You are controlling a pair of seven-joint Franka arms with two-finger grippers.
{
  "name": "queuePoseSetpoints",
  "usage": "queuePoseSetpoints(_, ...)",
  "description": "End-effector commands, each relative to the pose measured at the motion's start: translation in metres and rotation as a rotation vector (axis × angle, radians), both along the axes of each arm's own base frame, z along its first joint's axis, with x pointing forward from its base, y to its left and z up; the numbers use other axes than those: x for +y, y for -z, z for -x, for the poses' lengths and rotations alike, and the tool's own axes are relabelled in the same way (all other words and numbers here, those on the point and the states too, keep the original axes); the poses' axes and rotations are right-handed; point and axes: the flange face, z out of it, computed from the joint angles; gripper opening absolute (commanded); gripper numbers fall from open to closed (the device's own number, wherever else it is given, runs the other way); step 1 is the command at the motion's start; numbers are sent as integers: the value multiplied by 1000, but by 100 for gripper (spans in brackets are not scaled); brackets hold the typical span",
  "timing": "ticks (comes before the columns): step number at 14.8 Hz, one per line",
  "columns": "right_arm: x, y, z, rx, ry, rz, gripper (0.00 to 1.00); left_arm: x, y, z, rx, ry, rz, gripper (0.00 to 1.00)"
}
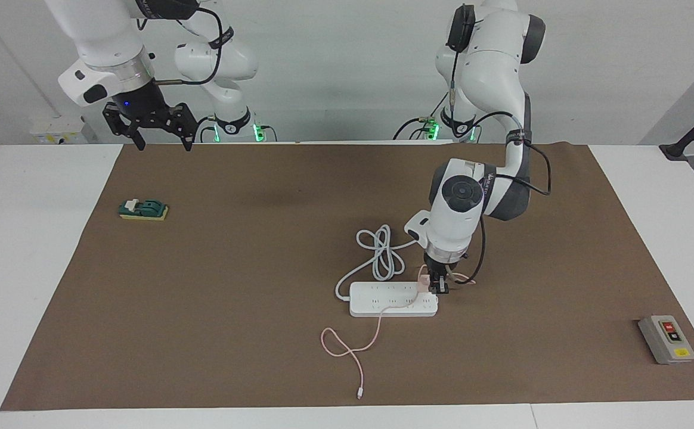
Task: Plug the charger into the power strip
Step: 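Open the left gripper and lift it away from the plugged charger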
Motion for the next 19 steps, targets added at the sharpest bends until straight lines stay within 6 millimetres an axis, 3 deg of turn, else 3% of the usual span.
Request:
queuePoseSetpoints(1, -2, -1, 7, -6, 3, 9, 100, -30, 35, -5, -46, -22, 89, 3)
queuePoseSetpoints(8, -2, -1, 7, -6, 3, 9, 100, -31, -2, -12, -102, -19, 108, 4)
queuePoseSetpoints(19, -2, -1, 7, -6, 3, 9, 100, -30, -10, -12, -110, -15, 107, 6)
